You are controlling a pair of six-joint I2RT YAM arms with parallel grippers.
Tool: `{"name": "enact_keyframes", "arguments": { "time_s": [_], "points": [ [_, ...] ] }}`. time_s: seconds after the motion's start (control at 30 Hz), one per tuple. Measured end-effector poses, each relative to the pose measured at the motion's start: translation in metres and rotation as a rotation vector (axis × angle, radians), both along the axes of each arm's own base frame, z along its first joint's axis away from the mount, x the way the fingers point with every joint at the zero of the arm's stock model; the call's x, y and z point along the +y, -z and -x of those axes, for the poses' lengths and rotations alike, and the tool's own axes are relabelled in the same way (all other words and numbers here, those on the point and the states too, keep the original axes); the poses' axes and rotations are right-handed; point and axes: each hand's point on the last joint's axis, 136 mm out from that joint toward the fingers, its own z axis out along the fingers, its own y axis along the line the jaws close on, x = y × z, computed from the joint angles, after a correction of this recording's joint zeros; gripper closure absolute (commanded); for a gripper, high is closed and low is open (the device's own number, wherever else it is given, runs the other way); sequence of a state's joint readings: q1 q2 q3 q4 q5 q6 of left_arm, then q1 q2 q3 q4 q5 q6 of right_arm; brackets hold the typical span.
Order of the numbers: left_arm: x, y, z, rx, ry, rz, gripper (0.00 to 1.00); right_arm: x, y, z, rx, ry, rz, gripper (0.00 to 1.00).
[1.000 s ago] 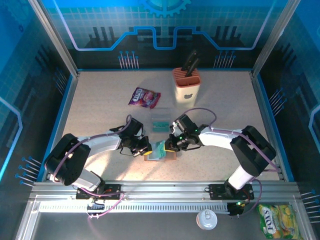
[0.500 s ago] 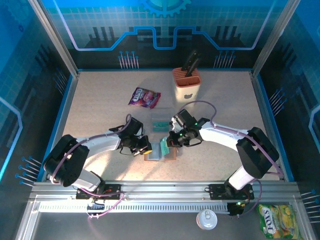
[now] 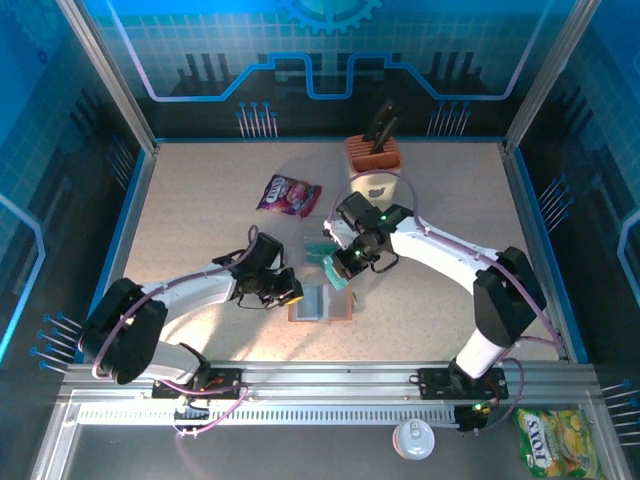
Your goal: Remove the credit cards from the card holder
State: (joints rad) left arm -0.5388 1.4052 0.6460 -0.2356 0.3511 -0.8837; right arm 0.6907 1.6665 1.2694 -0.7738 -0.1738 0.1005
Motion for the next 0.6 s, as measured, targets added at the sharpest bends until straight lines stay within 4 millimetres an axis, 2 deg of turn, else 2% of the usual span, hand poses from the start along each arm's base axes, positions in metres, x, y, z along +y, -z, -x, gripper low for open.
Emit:
{"name": "enact_keyframes", "arguments": {
  "time_s": [0.37,0.6],
  "points": [
    [0.011,-0.007,-0.003,-0.042,-0.037,-0.003,0.85,0.004,-0.005,-0.018,-0.137,-0.495,0.174,1.00],
    [0.018,-0.004,-0.001,-0.042,-0.053,-0.017,0.84,0.011,-0.004,-0.040,-0.158,-0.672,0.262,1.00]
  ]
}}
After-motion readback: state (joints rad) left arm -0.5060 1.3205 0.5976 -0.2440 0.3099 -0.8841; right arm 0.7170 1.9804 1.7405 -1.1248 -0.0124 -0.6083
